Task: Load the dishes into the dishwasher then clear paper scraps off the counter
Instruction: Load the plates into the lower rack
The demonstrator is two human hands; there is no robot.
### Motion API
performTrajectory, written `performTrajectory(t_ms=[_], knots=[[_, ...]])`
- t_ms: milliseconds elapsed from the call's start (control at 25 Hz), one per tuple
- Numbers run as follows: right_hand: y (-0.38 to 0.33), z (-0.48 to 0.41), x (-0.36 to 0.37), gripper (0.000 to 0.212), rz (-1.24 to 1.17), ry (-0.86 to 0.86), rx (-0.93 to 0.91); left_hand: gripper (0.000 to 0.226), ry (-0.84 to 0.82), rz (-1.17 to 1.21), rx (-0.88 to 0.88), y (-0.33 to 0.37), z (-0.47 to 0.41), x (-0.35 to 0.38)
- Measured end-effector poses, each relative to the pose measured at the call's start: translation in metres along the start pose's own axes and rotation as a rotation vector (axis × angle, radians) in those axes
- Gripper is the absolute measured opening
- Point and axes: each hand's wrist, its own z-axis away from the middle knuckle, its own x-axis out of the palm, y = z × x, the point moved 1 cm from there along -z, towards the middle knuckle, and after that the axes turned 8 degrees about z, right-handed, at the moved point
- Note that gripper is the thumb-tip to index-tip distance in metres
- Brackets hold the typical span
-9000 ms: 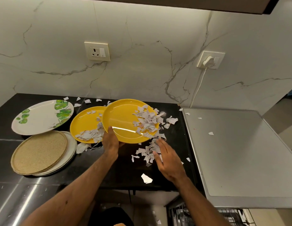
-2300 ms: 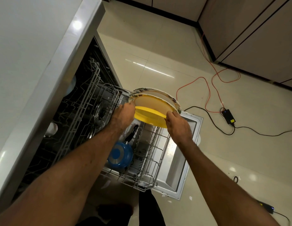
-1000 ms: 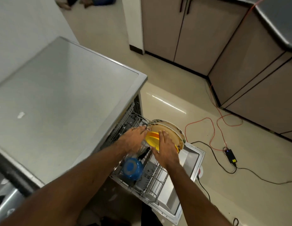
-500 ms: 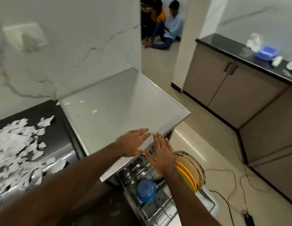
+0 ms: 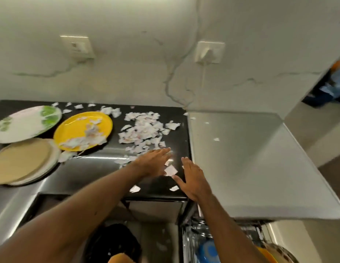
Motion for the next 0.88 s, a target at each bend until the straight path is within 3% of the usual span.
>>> performTrajectory(t_ms=[200, 480, 640, 760, 880], knots=[[-0.128, -0.06, 0.033, 0.088, 0.109, -0.158, -0.256, 0.082, 0.025, 0.157, -0.371, -0.114, 0.087, 0.015], [-0.219, -0.114, 0.071, 0.116, 0.529, -0.443, -0.152, 0.064, 0.246, 0.663, -0.829, -0.219, 0.171, 0.03], [-0.233, -0.131, 0.074, 0.116, 0.638, -0.521, -0.133, 0.035, 0.528, 1.007, -1.146, -0.26, 0.174, 0.038], [-0.242, -0.135, 0.073, 0.107, 0.64, -0.509, -0.111, 0.036, 0.759, 1.385, -1.332, -0.288, 0.167, 0.043], [-0.252, -0.137, 0.071, 0.076, 0.729, -0.524, -0.139, 0.021, 0.898, 1.702, -1.352, -0.3, 0.157, 0.038]])
